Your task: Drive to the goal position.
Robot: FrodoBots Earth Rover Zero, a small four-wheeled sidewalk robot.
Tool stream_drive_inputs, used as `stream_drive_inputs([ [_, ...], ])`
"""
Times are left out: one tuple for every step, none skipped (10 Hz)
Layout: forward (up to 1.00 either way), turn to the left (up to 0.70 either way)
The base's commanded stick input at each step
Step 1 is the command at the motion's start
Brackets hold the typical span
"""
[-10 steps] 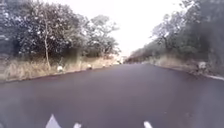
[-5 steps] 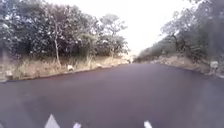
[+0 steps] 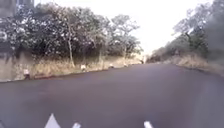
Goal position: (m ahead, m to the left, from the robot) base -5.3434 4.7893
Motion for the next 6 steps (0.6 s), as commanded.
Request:
stream_drive_inputs([
  [0.0,0.85],
  [0.0,0.85],
  [0.0,0.85],
  [0.0,0.85],
  [0.0,0.85],
  [0.0,0.85],
])
